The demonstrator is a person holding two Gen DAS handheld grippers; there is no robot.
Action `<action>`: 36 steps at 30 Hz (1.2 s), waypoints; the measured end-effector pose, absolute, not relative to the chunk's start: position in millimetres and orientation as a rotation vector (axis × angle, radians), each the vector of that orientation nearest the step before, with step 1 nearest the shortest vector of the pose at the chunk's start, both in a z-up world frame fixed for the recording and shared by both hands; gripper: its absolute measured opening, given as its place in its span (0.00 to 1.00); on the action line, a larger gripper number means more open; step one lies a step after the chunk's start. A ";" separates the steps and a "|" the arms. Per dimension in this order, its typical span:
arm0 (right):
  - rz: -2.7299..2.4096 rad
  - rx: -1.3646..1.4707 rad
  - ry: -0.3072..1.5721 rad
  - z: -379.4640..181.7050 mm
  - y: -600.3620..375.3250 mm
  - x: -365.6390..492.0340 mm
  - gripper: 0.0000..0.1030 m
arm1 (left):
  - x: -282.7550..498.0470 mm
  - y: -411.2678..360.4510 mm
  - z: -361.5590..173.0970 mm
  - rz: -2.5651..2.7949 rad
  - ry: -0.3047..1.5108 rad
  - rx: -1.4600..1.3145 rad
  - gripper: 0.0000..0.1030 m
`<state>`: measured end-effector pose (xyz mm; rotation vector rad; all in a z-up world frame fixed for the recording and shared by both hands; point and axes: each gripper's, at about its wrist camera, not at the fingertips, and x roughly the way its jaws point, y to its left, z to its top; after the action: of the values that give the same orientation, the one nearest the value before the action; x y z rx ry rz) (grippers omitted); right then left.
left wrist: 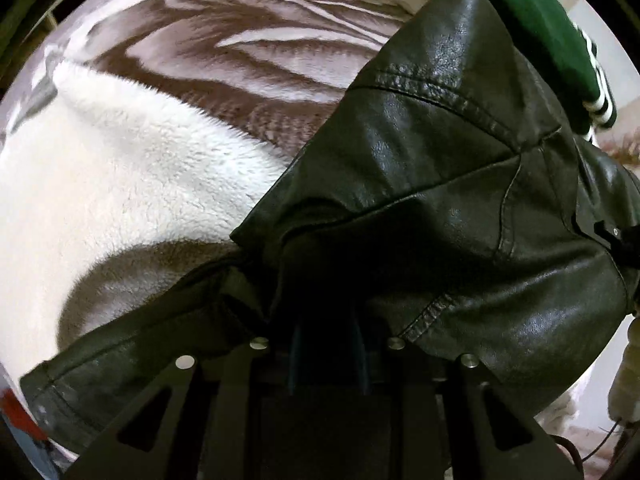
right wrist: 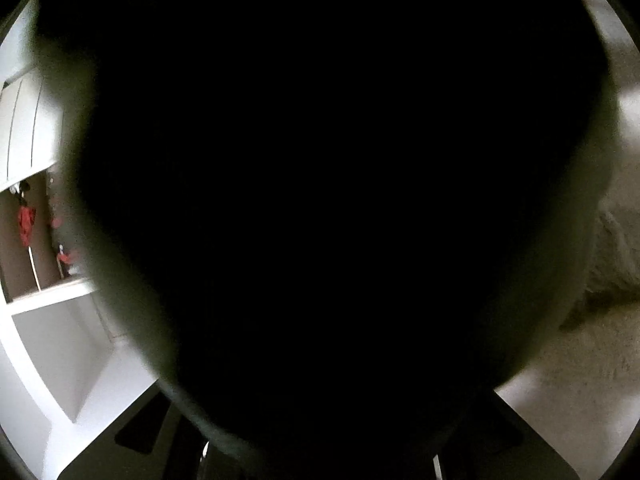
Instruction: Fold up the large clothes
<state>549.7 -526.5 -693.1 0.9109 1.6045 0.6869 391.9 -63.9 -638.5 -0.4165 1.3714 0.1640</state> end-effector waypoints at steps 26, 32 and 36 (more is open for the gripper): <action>1.250 -0.642 1.053 -537.7 -174.0 262.5 0.15 | 45.1 95.1 -534.5 0.895 1.112 -0.757 0.82; 1.351 -0.852 1.224 -629.8 -105.6 171.4 0.55 | 8.1 100.6 -525.6 0.995 1.065 -0.791 0.82; 1.453 -0.633 1.435 -617.8 -94.0 188.9 0.74 | 16.0 110.3 -513.3 0.964 1.036 -0.788 0.82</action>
<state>188.9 -94.0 -617.8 -0.6328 1.4350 1.4533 16.0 110.3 -513.3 -0.7878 1.0363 0.9640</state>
